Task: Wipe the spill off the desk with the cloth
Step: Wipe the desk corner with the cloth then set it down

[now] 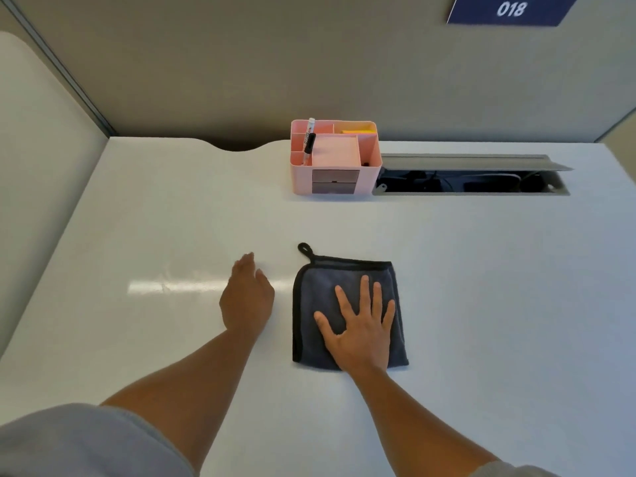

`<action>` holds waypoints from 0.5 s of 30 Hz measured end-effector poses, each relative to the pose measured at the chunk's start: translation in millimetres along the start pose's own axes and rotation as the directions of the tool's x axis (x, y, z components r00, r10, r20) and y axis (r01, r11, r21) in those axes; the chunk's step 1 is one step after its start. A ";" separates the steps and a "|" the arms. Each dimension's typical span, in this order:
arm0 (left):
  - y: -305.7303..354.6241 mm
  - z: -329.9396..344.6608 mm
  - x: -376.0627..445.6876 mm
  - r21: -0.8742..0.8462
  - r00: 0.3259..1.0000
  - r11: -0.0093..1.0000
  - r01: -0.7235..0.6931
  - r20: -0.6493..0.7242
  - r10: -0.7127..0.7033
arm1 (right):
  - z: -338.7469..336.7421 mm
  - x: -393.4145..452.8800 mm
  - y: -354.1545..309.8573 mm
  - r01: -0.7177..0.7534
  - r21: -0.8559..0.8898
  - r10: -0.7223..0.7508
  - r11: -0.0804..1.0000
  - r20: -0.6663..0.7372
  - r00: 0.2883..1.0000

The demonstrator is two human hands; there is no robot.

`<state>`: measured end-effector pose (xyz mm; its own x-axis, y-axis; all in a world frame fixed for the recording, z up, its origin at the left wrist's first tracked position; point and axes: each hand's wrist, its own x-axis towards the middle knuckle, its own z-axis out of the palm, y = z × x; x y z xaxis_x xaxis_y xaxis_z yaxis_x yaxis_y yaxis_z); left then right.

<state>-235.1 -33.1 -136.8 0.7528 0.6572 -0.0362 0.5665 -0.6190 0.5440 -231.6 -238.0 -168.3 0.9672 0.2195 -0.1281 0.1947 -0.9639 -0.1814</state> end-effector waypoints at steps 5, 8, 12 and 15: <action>32.0 5.0 -11.7 -0.003 0.984 0.997 0.076 0.160 -0.075 | -14.5 3.1 4.7 -0.007 0.031 0.003 0.999 0.115 0.993; 41.5 5.4 -15.9 0.045 0.953 0.988 0.148 0.260 -0.155 | -30.4 6.0 5.6 -0.067 0.193 0.049 0.979 0.099 0.994; 58.3 6.9 -19.7 0.074 0.932 0.986 0.151 0.322 -0.167 | -56.1 12.3 18.6 -0.267 0.351 0.284 0.897 0.004 0.959; 66.3 5.9 -17.1 0.149 0.894 0.969 0.195 0.381 -0.238 | -70.1 18.3 24.6 -0.469 0.305 0.454 0.829 0.125 0.882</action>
<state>-208.4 -87.9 -105.1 0.6654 0.5709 -0.4809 0.7458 -0.5358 0.3959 -197.6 -268.2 -106.7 0.9213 -0.2249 -0.3172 -0.3424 -0.8558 -0.3878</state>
